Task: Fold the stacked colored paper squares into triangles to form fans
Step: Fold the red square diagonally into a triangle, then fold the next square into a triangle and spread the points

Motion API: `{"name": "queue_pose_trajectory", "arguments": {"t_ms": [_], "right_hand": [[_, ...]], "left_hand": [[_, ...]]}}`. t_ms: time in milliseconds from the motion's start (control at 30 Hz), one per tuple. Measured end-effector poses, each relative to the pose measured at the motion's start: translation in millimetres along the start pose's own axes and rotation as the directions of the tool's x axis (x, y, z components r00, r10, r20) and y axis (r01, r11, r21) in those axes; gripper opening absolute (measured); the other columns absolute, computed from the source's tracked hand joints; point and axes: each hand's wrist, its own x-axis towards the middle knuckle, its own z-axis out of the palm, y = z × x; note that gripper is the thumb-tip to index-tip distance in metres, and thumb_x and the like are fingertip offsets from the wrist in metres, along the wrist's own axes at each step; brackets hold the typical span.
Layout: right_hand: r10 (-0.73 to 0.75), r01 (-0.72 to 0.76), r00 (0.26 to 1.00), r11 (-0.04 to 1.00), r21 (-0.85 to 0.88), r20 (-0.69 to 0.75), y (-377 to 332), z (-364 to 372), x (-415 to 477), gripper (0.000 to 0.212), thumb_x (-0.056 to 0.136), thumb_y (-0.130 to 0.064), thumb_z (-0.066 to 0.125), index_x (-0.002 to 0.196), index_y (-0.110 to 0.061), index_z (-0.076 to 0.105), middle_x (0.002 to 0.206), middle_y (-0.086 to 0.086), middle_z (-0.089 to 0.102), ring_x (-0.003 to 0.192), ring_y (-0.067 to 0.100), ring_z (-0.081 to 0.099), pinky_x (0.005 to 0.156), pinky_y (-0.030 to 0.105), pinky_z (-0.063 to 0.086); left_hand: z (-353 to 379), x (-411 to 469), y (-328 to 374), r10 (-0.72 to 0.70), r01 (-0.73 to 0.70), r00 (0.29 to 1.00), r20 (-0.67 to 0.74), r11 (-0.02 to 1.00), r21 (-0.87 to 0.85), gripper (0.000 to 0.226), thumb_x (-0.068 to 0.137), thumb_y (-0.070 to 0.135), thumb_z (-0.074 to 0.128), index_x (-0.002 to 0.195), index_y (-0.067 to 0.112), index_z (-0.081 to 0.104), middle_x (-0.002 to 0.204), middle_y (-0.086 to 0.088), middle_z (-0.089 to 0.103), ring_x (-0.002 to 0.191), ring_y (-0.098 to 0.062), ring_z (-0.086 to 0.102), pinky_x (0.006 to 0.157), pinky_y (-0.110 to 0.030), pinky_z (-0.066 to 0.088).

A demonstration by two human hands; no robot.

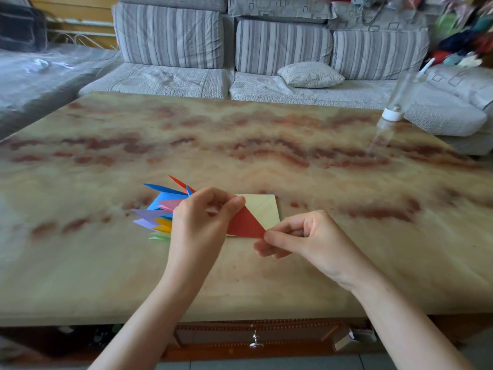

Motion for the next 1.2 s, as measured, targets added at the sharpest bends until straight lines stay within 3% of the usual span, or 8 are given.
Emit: {"name": "queue_pose_trajectory", "arguments": {"t_ms": [133, 233, 467, 633, 767, 867, 1033, 1200], "right_hand": [[-0.014, 0.012, 0.999, 0.999, -0.044, -0.03, 5.9, -5.0, -3.2, 0.01, 0.085, -0.009, 0.067, 0.085, -0.004, 0.076, 0.082, 0.007, 0.076, 0.082, 0.018, 0.073, 0.077, 0.024, 0.054], [-0.034, 0.033, 0.996, 0.999, -0.011, -0.078, 4.8, -8.2, -2.8, 0.011, 0.086, -0.008, 0.065, 0.084, -0.004, 0.075, 0.081, 0.006, 0.076, 0.083, 0.018, 0.073, 0.08, 0.029, 0.055], [-0.105, 0.103, 0.972, 0.994, -0.02, -0.211, 6.8, -2.6, 5.9, 0.013, 0.088, -0.01, 0.063, 0.085, -0.007, 0.075, 0.084, 0.002, 0.076, 0.078, 0.017, 0.073, 0.073, 0.026, 0.054], [-0.336, 0.181, 0.895, 0.874, -0.45, -0.292, 18.2, 0.2, 10.2, 0.016, 0.087, -0.02, 0.065, 0.1, -0.023, 0.074, 0.103, -0.013, 0.071, 0.099, -0.002, 0.062, 0.089, 0.015, 0.044], [-0.334, 0.175, 0.934, 0.736, -0.654, -0.126, 30.3, 5.7, 18.9, 0.041, 0.086, -0.03, 0.067, 0.126, -0.025, 0.061, 0.131, -0.017, 0.052, 0.127, 0.004, 0.044, 0.11, 0.018, 0.024], [-0.321, 0.191, 0.946, 0.638, -0.746, -0.032, 39.0, 9.2, 24.6, 0.046, 0.087, -0.034, 0.064, 0.131, -0.022, 0.056, 0.138, -0.014, 0.049, 0.135, 0.006, 0.038, 0.111, 0.014, 0.01], [-0.357, 0.202, 0.933, 0.609, -0.767, -0.038, 43.7, 12.2, 29.2, 0.036, 0.079, -0.03, 0.071, 0.114, -0.02, 0.07, 0.118, -0.003, 0.068, 0.113, 0.013, 0.061, 0.105, 0.025, 0.027], [-0.389, 0.177, 0.915, 0.631, -0.756, -0.11, 44.3, 9.7, 29.6, 0.027, 0.073, -0.033, 0.066, 0.094, -0.02, 0.077, 0.091, -0.004, 0.076, 0.088, 0.014, 0.069, 0.1, 0.036, 0.043]], "left_hand": [[-20.0, 19.1, -5.7, -0.029, 0.019, 0.993, -0.118, 0.996, -0.087, 0.015, 0.086, 0.023, 0.067, 0.071, 0.02, 0.065, 0.062, 0.012, 0.062, 0.058, 0.006, 0.053, 0.058, -0.006, 0.038], [-30.1, 26.3, -10.3, -0.046, 0.039, 0.995, -0.087, 0.995, -0.091, 0.015, 0.085, 0.025, 0.068, 0.07, 0.025, 0.066, 0.06, 0.018, 0.064, 0.059, 0.006, 0.054, 0.059, -0.008, 0.041], [-25.3, 22.5, -14.0, -0.045, 0.047, 0.999, -0.016, 0.987, 0.154, 0.011, 0.084, 0.023, 0.068, 0.073, 0.024, 0.067, 0.062, 0.014, 0.062, 0.059, 0.007, 0.056, 0.056, -0.004, 0.039], [-35.8, 24.1, -24.6, -0.026, 0.037, 0.999, -0.033, 0.918, 0.396, 0.004, 0.081, 0.028, 0.07, 0.081, 0.026, 0.067, 0.073, 0.008, 0.06, 0.068, -0.009, 0.053, 0.054, -0.017, 0.036], [-47.4, 27.6, -28.0, -0.068, 0.087, 0.996, -0.055, 0.859, 0.505, 0.015, 0.082, 0.032, 0.069, 0.087, 0.026, 0.057, 0.08, 0.007, 0.062, 0.082, -0.022, 0.059, 0.061, -0.029, 0.034], [-55.3, 26.0, -29.7, -0.015, 0.08, 0.993, -0.12, 0.828, 0.556, 0.032, 0.081, 0.029, 0.07, 0.097, 0.019, 0.044, 0.081, 0.008, 0.061, 0.082, -0.026, 0.057, 0.065, -0.032, 0.036], [-63.3, 29.4, -43.7, -0.11, 0.144, 0.99, -0.093, 0.756, 0.638, 0.033, 0.081, 0.032, 0.069, 0.099, 0.015, 0.048, 0.089, -0.003, 0.067, 0.09, -0.03, 0.058, 0.068, -0.036, 0.04], [-63.8, 29.8, -38.2, 0.11, -0.011, 0.985, -0.13, 0.804, 0.594, 0.027, 0.078, 0.03, 0.073, 0.091, 0.015, 0.054, 0.091, 0.0, 0.06, 0.091, -0.027, 0.05, 0.072, -0.027, 0.029]]}}
